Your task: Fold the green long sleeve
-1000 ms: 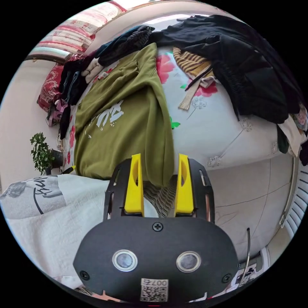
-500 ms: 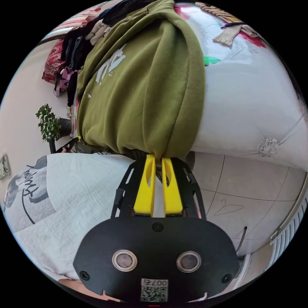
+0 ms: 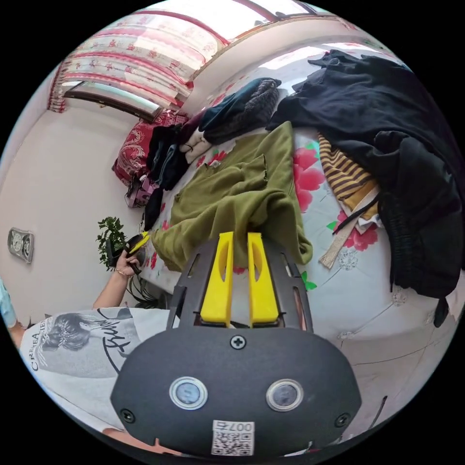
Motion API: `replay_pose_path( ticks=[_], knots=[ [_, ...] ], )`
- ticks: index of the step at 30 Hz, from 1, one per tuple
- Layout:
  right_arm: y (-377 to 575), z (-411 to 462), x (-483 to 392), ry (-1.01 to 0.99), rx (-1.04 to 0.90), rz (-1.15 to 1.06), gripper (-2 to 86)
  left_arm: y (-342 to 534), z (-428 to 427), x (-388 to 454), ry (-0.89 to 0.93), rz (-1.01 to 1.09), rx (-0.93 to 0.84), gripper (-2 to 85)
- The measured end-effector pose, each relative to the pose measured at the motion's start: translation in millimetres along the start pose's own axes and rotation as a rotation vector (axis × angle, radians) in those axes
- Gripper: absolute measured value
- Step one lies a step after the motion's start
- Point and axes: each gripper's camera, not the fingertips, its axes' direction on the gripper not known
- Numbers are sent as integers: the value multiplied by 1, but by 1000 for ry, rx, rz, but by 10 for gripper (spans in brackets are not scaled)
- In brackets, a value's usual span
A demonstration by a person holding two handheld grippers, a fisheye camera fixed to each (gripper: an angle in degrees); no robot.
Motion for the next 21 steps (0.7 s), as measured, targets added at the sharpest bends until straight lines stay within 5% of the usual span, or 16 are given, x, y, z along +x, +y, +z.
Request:
replay_pose_path(
  ticks=[11,16,21],
  knots=[
    [37,16,25,11,42,102,67,84,47,-35,5,66,-218,132],
    [14,75,24,44,-191,105,54,76,84,-30,-103,142,-362,107],
    [29,40,8,-101,-127,-8,31,72,27,-46,168,204,-270,31]
  ],
)
